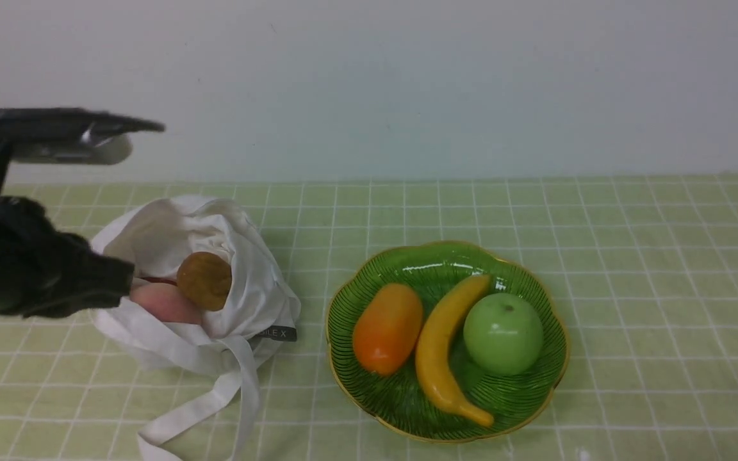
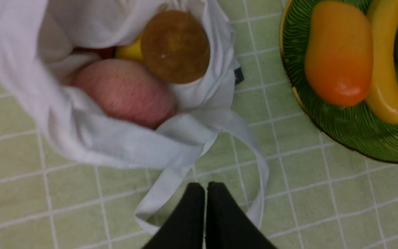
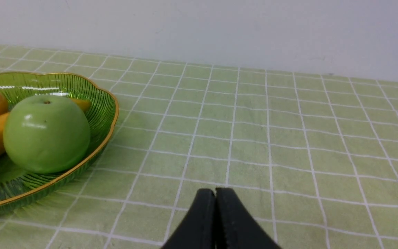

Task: Take the fruit out of the bag on the green coffee tablecloth and place them on the plate.
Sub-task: 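Reach into the cloth bag and grasp the kiwi with the left gripper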

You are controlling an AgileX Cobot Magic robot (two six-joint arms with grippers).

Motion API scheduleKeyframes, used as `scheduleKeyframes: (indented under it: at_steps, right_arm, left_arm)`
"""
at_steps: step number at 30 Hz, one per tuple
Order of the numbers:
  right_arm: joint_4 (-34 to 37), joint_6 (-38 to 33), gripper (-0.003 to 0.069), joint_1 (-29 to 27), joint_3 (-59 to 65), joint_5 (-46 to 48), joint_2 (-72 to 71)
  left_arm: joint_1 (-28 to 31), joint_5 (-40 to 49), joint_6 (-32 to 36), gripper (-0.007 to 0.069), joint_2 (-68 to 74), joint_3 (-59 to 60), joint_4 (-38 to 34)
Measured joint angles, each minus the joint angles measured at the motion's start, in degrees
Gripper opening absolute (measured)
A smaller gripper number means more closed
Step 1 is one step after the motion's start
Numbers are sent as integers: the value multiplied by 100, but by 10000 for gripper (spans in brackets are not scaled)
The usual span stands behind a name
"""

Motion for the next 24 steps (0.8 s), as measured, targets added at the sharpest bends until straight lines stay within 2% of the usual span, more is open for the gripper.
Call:
scheduleKeyframes:
  at_steps: [9, 13, 15, 16, 17, 18, 20, 21, 22, 23, 24]
  right_arm:
    - [0, 0, -12, 0, 0, 0, 0]
    - [0, 0, -12, 0, 0, 0, 0]
    - [0, 0, -12, 0, 0, 0, 0]
    - [0, 0, -12, 0, 0, 0, 0]
    - [0, 0, -12, 0, 0, 0, 0]
    - [0, 0, -12, 0, 0, 0, 0]
    - [0, 0, -12, 0, 0, 0, 0]
    - [0, 0, -12, 0, 0, 0, 0]
    - [0, 0, -12, 0, 0, 0, 0]
    - [0, 0, -12, 0, 0, 0, 0]
    - [0, 0, -12, 0, 0, 0, 0]
  left_arm:
    - [-340, 124, 781, -8, 1559, -1067, -91]
    - [-374, -22, 1105, 41, 1905, -1214, 11]
    - [-374, -211, 1148, 108, 1946, -1214, 104]
    - [-374, -268, 1160, 116, 1957, -1214, 110]
    - [-374, -513, 1177, 205, 2013, -1214, 195]
    - [-374, -532, 1182, 216, 2021, -1214, 196]
    - [-374, -686, 1182, 373, 2135, -1214, 264]
    - [-374, -716, 1182, 421, 2185, -1214, 297]
    - [-374, -727, 1182, 433, 2200, -1214, 297]
    - [-374, -788, 1182, 518, 2321, -1214, 342]
    - [-374, -832, 1182, 555, 2382, -1214, 358]
